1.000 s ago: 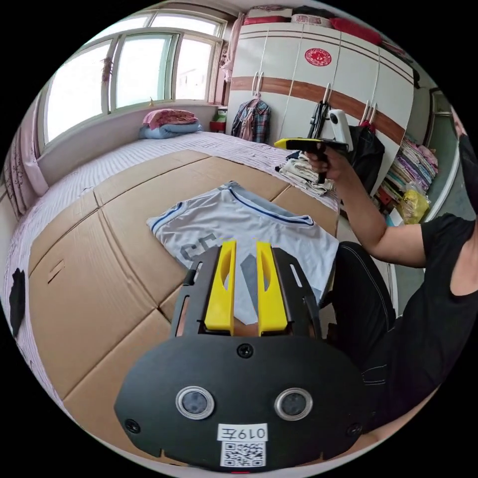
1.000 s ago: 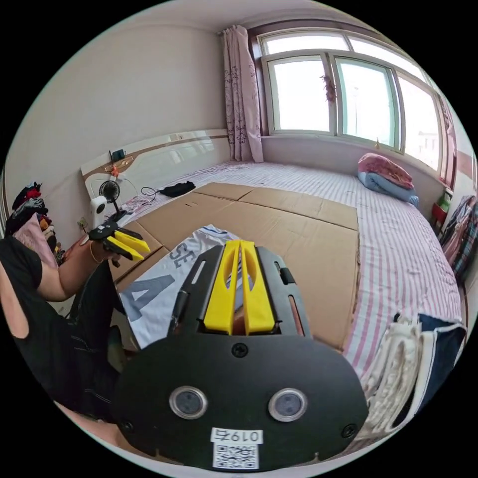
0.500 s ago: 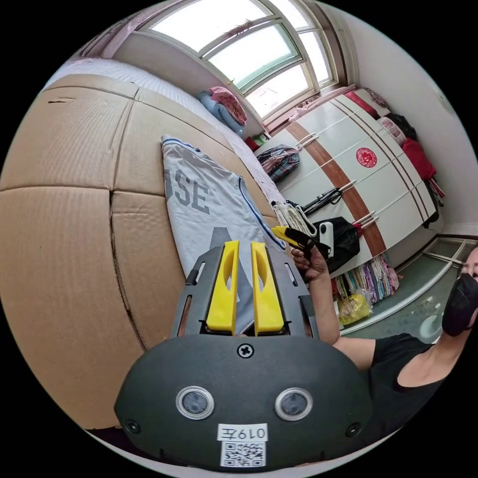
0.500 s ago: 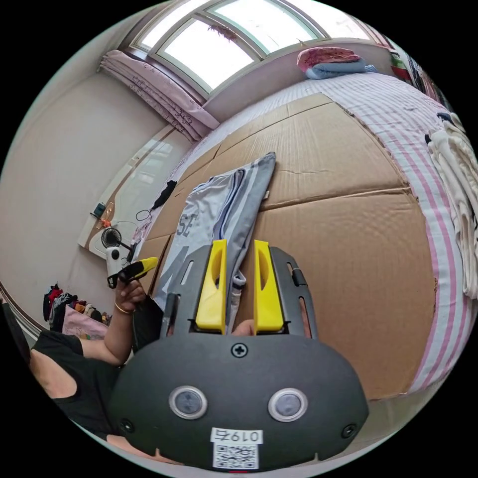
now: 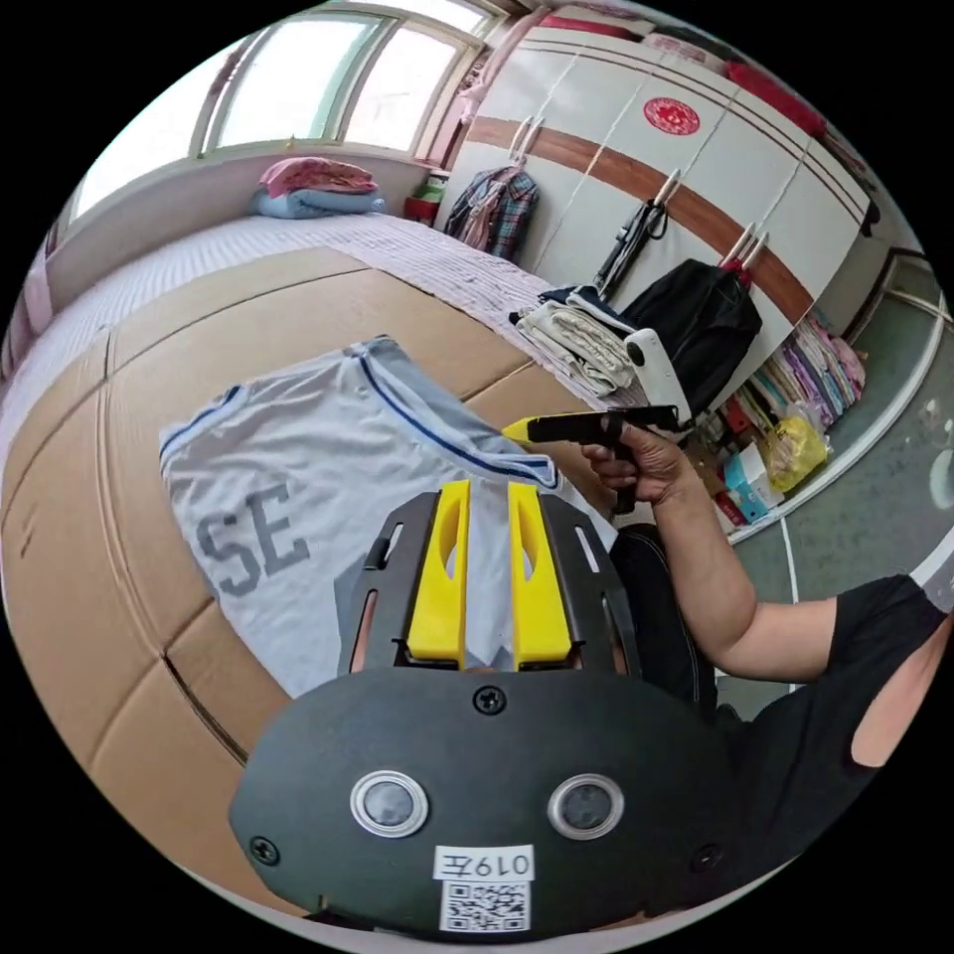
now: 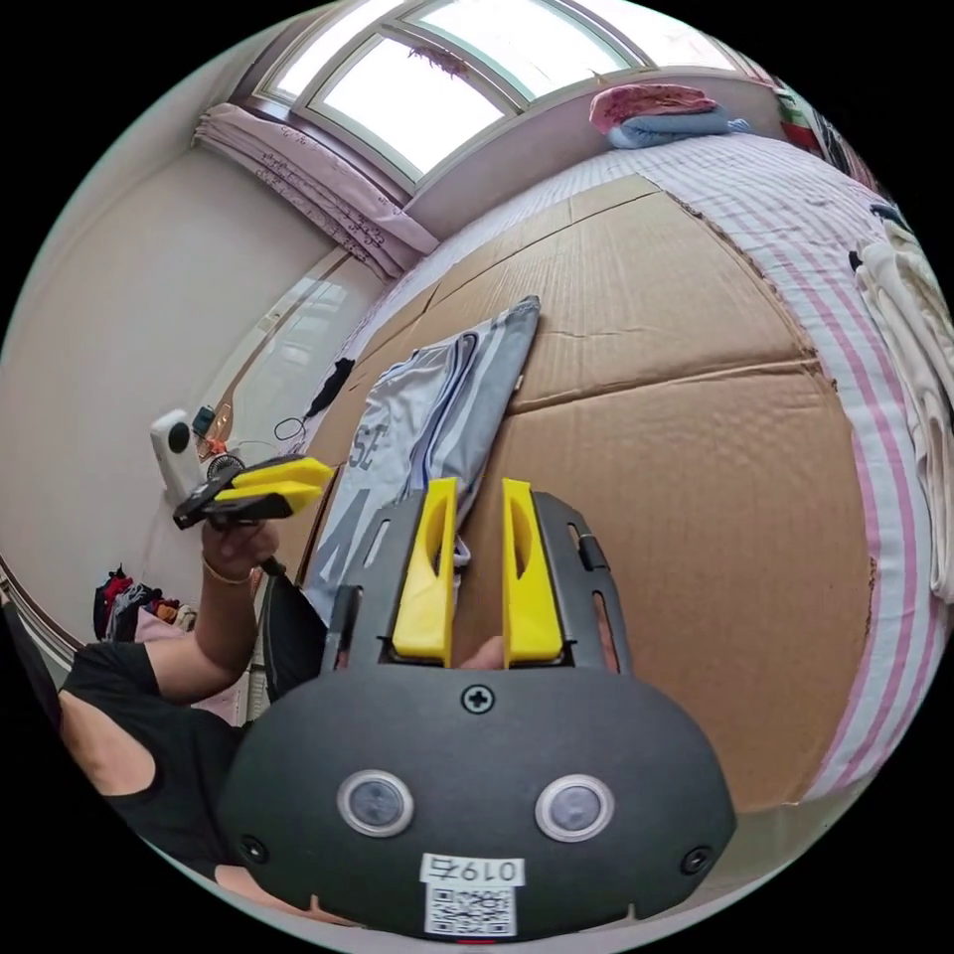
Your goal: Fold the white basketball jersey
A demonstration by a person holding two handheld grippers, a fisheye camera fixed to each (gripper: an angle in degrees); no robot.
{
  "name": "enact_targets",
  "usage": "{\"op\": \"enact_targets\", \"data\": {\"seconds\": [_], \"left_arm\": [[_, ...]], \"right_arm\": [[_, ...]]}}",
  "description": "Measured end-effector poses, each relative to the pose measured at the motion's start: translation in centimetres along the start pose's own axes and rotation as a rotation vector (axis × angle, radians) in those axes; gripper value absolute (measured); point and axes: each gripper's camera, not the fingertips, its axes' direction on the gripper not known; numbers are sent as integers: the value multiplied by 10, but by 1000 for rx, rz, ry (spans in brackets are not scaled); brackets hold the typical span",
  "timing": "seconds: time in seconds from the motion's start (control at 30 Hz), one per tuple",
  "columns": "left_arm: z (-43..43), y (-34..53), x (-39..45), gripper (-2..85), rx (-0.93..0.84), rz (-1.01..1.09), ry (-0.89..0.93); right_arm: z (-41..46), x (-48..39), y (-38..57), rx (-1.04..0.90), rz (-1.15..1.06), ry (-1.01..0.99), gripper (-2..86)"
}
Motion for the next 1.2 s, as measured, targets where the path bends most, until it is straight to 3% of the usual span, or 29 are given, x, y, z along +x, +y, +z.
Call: {"op": "enact_targets", "data": {"seconds": [0.23,0.5,0.93,1.07,1.13,1.2], "left_arm": [[62,-124,1,10,-192,-6,86],[105,-193,47,11,-353,41,-24],[108,-277,138,12,-428,152,-98],[85,-311,184,10,-387,402,-11],[79,-326,219,10,-419,605,-63],[85,-341,267,11,-505,877,-237]], "right_arm": [[-19,13,14,-42,-58,-93,69],[-14,20,14,-146,-93,-61,33],[-32,48,20,-135,-45,-119,8],[-35,49,21,-135,-50,-110,8],[-36,51,21,-136,-50,-114,7],[-36,52,20,-140,-52,-117,7]]}}
